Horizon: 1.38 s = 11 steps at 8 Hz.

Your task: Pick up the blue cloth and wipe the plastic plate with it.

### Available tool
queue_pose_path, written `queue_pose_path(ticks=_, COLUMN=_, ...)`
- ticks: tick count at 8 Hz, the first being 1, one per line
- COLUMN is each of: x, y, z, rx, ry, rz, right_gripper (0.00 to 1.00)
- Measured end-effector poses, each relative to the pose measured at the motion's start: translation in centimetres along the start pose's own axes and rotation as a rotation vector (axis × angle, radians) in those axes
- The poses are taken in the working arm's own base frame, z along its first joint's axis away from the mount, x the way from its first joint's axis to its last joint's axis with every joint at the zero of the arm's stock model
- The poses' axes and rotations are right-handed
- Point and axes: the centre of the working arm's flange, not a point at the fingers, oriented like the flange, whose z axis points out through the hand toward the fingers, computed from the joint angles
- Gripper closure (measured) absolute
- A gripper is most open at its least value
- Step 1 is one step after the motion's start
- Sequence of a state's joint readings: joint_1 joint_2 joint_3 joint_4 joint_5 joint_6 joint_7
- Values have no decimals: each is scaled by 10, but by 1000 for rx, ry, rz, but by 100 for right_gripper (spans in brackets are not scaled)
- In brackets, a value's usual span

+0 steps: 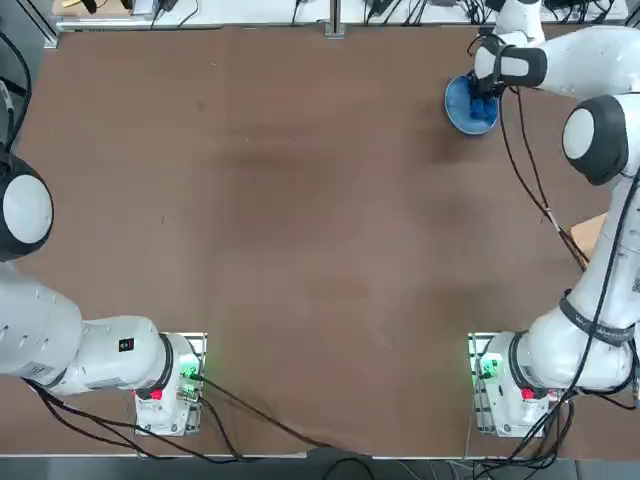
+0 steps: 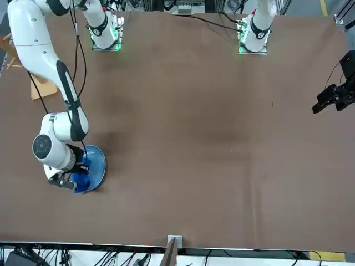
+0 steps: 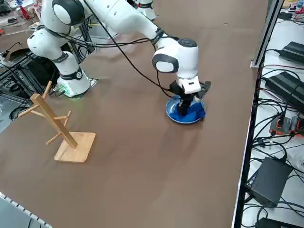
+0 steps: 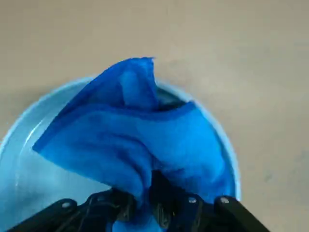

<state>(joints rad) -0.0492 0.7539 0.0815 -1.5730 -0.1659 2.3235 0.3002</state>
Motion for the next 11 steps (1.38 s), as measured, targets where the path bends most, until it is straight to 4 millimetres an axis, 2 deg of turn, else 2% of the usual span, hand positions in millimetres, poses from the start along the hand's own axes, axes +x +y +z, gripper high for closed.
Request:
queue_pose_path(ticks=2, x=-13, y=-29, z=-3, rx=27, ry=-46, rz=17, right_gripper=84)
queue_pose_path(ticks=4, x=-18, y=-46, z=-3, rx=55, ry=-60, rz=27, right_gripper=84)
queue_pose_path(ticks=8, x=-7, y=-50, z=-3, rx=90, ry=31, rz=13, right_gripper=84)
queue_pose_path(ticks=11, x=7, y=-28, z=-2, rx=99, ry=69, rz=-12, right_gripper=84)
